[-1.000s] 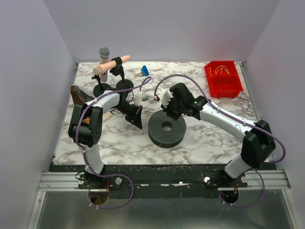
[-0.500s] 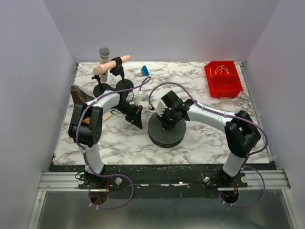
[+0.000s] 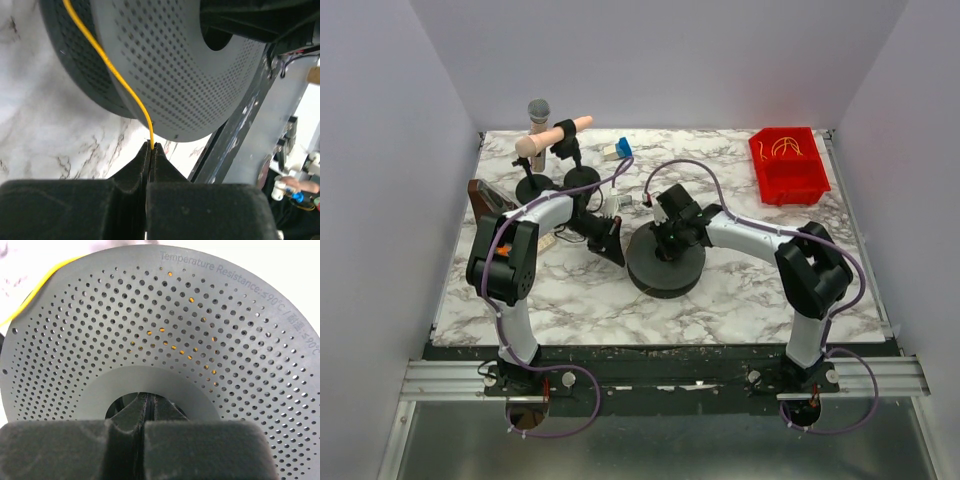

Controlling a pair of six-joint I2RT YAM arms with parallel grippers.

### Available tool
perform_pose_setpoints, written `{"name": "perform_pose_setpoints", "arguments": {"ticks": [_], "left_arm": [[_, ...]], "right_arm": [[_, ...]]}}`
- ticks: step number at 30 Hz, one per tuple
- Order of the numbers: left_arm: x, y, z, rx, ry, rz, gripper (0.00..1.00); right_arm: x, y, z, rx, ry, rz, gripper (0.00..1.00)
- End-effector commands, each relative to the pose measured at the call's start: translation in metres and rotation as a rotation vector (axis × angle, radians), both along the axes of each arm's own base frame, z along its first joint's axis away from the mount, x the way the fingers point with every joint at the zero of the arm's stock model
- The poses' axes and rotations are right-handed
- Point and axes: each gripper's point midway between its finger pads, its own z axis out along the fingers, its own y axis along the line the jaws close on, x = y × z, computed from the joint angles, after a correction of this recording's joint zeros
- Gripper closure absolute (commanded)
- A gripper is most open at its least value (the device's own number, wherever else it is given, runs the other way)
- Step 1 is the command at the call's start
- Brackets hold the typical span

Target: Wrap the cables

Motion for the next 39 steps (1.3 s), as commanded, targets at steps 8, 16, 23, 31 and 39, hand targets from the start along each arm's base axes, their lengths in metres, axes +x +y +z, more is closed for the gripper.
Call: {"name": "perform_pose_setpoints", "arguments": {"ticks": [8,16,23,31,39], "left_arm": [[0.019,-0.025,-0.014,-0.055,0.162,0.196,1.00],[0.043,-0.019,-0.023,-0.140,0.236,0.404,1.00],[0.028,-0.059,-0.019,-0.118,0.198,0.308,1.00],[0.010,-0.072,-0.025,-0.174,0.351,0.345,0.97],[0.033,-0.063,-0.012,-0.156,0.219,0.351,0.64]], "right_arm": [[0.082,0.011,0.017,0.209,-0.093,-0.381,0.99],[0.092,0.015,0.011,0.240,-0.076,-0.413,0.99],[0.087,0.021,0.010,0.310,-0.043,-0.457,0.99],[0.092,0.019,0.019,0.339,-0.070,-0.494,0.99],[0.092,0.020,0.022,0.346,-0.074,-0.493,0.99]]}}
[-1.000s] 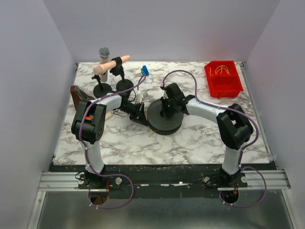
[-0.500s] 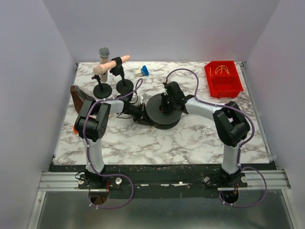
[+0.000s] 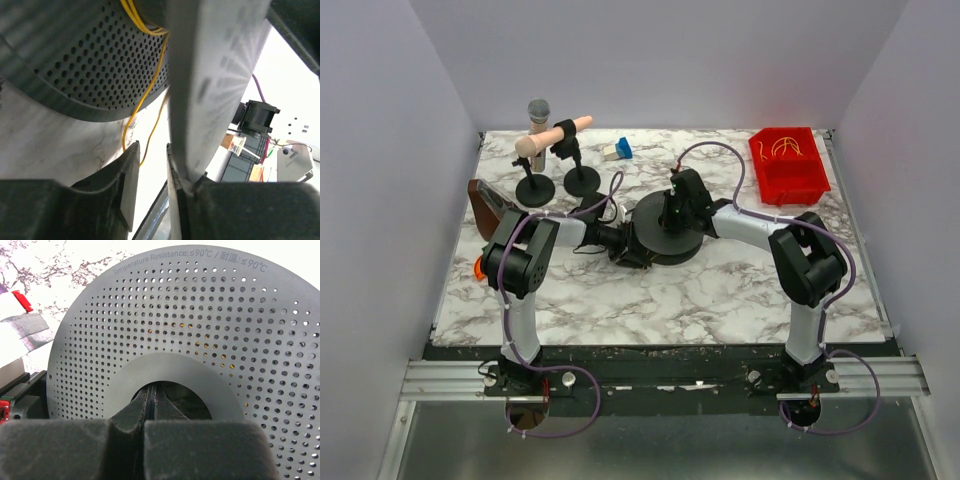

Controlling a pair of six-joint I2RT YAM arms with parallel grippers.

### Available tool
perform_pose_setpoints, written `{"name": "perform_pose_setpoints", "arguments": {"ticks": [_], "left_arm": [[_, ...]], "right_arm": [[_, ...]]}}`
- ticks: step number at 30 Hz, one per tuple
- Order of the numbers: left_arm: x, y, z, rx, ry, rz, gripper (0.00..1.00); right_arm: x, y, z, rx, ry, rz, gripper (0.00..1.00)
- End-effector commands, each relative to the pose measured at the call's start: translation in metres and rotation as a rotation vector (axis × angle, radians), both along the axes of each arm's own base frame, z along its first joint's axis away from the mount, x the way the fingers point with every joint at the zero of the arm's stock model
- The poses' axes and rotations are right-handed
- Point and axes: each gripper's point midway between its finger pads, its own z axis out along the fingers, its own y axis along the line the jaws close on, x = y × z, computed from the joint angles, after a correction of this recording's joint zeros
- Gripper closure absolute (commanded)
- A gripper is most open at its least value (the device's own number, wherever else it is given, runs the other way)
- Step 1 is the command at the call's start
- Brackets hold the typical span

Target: Wrap the cables

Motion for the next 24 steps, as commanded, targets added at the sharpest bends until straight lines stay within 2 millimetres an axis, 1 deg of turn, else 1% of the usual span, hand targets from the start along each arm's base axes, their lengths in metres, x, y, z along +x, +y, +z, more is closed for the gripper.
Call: {"name": "perform_pose_setpoints", "arguments": {"ticks": [1,6,9,11,12,16,17,19,20,22,24], "left_arm": [[0.018,0.006,0.018,0.035,-0.122,-0.014,0.62],[0.018,0.027,0.017,0.118,-0.148,-0.030,0.55],[0.012,0.032,0.022,0.133,-0.157,-0.061,0.39],[0.010,0.036,0.025,0.148,-0.177,-0.078,0.33],[0.009,0.038,0.026,0.155,-0.193,-0.091,0.28],[0.014,0.050,0.028,0.224,-0.260,-0.120,0.23],[0.016,0.053,0.029,0.241,-0.285,-0.130,0.10],[0.021,0.061,0.031,0.290,-0.347,-0.143,0.08],[0.022,0.064,0.033,0.302,-0.382,-0.155,0.01],[0.027,0.069,0.039,0.333,-0.447,-0.184,0.01],[0.030,0.075,0.038,0.372,-0.488,-0.216,0.01]], "right_arm": [[-0.007,0.013,0.011,0.051,-0.014,0.021,0.99],[-0.006,0.012,0.018,0.053,-0.030,0.015,0.99],[-0.005,0.010,0.025,0.050,-0.054,0.020,0.99],[-0.004,0.010,0.028,0.042,-0.069,0.032,0.99],[-0.004,0.010,0.028,0.038,-0.072,0.036,0.99],[-0.005,0.011,0.031,0.046,-0.072,0.044,0.99],[-0.006,0.012,0.032,0.048,-0.075,0.051,0.99],[-0.006,0.012,0.037,0.047,-0.087,0.061,0.99],[-0.006,0.011,0.039,0.043,-0.096,0.067,0.99],[-0.006,0.012,0.048,0.039,-0.115,0.089,0.99],[-0.008,0.013,0.053,0.012,-0.126,0.147,0.99]]}}
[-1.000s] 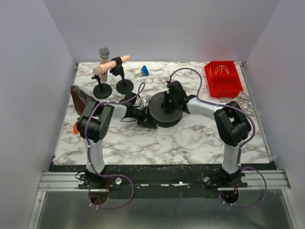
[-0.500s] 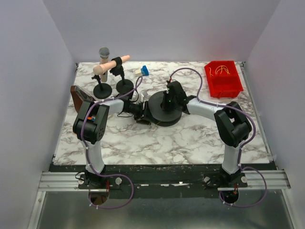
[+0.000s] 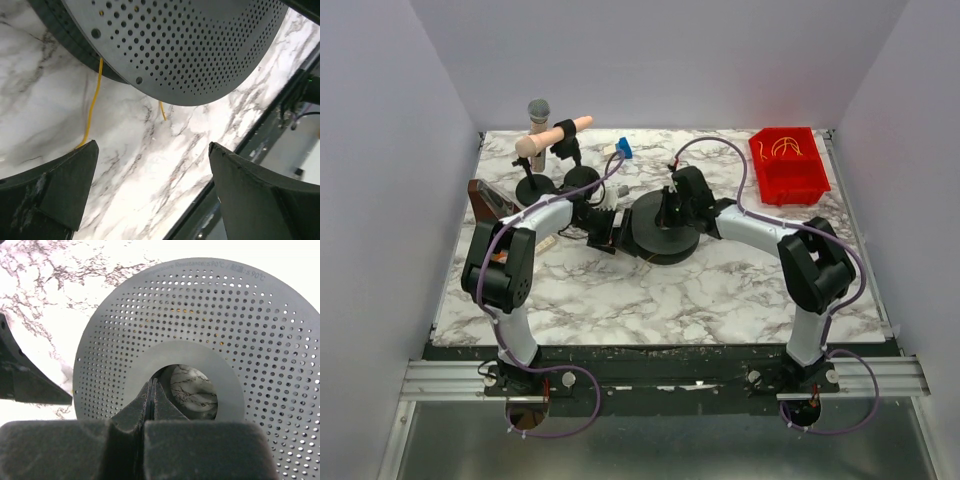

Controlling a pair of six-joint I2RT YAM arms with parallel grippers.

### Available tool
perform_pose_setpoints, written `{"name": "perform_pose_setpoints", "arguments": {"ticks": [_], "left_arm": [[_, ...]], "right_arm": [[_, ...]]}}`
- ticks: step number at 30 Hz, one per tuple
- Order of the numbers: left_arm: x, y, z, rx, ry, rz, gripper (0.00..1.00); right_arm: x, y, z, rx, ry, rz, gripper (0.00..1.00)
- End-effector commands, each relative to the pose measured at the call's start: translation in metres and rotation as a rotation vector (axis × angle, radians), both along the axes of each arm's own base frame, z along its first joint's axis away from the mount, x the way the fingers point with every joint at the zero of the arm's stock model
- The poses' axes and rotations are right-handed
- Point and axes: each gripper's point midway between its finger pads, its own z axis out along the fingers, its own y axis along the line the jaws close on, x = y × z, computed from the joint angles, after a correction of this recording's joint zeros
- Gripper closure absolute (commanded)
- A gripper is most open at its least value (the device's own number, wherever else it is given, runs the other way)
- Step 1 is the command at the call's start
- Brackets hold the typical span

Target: Wrap the cables

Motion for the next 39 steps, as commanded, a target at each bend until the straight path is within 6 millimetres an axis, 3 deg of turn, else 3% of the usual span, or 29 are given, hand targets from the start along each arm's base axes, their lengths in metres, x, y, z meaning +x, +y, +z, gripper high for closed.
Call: {"name": "perform_pose_setpoints", "arguments": {"ticks": [1,3,7,11,13,14,16,21,23,28,31,34,39], "left_arm": [[0.014,0.022,0.014,0.120,-0.188,-0.086,0.01],[0.012,0.025,0.014,0.130,-0.202,-0.102,0.01],[0.009,0.025,0.018,0.124,-0.218,-0.130,0.01],[0.007,0.024,0.019,0.116,-0.214,-0.142,0.01],[0.006,0.023,0.021,0.110,-0.204,-0.142,0.01],[0.007,0.023,0.024,0.105,-0.211,-0.140,0.01],[0.012,0.025,0.035,0.101,-0.248,-0.127,0.01],[0.026,0.042,0.055,0.158,-0.382,-0.093,0.01],[0.025,0.045,0.055,0.165,-0.388,-0.090,0.01],[0.016,0.042,0.044,0.132,-0.332,-0.092,0.01],[0.014,0.039,0.043,0.119,-0.321,-0.095,0.01],[0.015,0.040,0.045,0.122,-0.332,-0.096,0.01],[0.016,0.041,0.052,0.130,-0.357,-0.101,0.01]], "right_arm": [[-0.006,0.007,0.033,-0.013,-0.077,0.127,0.99],[-0.010,0.007,0.039,-0.032,-0.094,0.178,0.97],[-0.020,0.006,0.059,-0.113,-0.177,0.363,0.76],[-0.034,0.007,0.078,-0.219,-0.307,0.665,0.38],[-0.048,0.006,0.070,-0.252,-0.292,0.810,0.23],[-0.054,0.002,0.064,-0.273,-0.282,0.872,0.20],[-0.065,-0.002,0.050,-0.301,-0.286,0.970,0.16],[-0.071,-0.012,0.022,-0.384,-0.261,1.119,0.11],[-0.071,-0.010,0.021,-0.387,-0.245,1.147,0.00],[-0.069,-0.003,0.018,-0.398,-0.227,1.192,0.00],[-0.083,-0.004,0.004,-0.392,-0.136,1.243,0.00],[-0.083,-0.008,-0.012,-0.421,-0.090,1.246,0.00],[-0.066,-0.005,-0.014,-0.451,-0.110,1.150,0.03]]}}
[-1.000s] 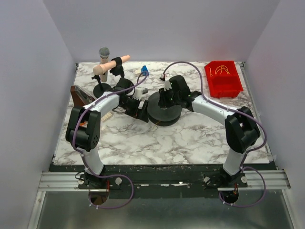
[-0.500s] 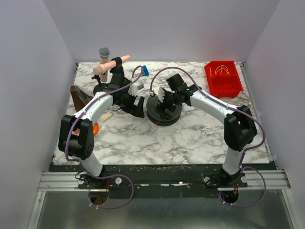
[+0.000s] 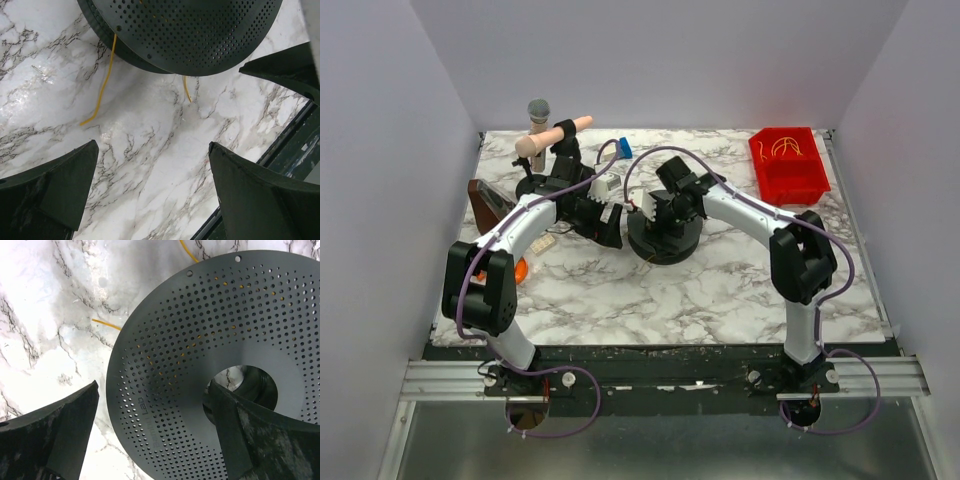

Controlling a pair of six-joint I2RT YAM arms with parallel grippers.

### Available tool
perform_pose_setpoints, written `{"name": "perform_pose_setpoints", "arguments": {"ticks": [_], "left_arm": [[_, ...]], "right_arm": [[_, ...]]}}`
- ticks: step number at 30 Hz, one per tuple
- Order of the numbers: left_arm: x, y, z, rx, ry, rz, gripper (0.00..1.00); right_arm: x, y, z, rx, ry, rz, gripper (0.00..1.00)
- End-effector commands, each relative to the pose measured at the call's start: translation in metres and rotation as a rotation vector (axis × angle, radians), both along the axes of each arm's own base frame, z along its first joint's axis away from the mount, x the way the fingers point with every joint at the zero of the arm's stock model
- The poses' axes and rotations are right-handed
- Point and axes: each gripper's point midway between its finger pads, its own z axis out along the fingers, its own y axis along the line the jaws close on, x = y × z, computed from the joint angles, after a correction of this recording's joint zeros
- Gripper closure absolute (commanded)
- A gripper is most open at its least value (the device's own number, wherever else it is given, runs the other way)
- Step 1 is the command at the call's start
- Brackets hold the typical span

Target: Wrap the cables

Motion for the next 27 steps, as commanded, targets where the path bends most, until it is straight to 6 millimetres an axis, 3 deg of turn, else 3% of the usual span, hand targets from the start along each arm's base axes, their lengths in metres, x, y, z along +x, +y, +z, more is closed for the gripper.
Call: {"name": "perform_pose_setpoints", "arguments": {"ticks": [1,3,6,10,14,17,19,27], "left_arm": [[0.003,0.002,0.008,0.003,-0.043,-0.013,0.01],[0.005,0.004,0.011,0.017,-0.067,-0.009,0.01],[0.008,0.007,0.017,0.027,-0.106,-0.005,0.01],[0.008,0.008,0.021,0.029,-0.126,-0.008,0.01],[0.008,0.011,0.023,0.026,-0.130,-0.003,0.01],[0.009,0.010,0.025,0.019,-0.135,-0.001,0.01],[0.009,0.010,0.026,0.013,-0.133,0.003,0.01],[0.010,0.010,0.034,0.004,-0.144,0.006,0.01]], "right_arm": [[0.007,0.000,-0.011,-0.033,0.016,-0.092,0.05],[0.017,0.005,-0.005,-0.012,0.010,-0.194,0.10],[0.023,0.010,-0.005,0.013,0.030,-0.289,0.26],[0.028,0.003,-0.020,-0.012,0.054,-0.453,0.53],[0.043,-0.005,-0.016,0.045,0.034,-0.686,0.73],[0.061,-0.011,-0.008,0.122,0.060,-0.920,0.73],[0.073,-0.013,-0.003,0.173,0.088,-1.059,0.66],[0.120,-0.015,0.005,0.354,0.097,-1.330,0.66]]}}
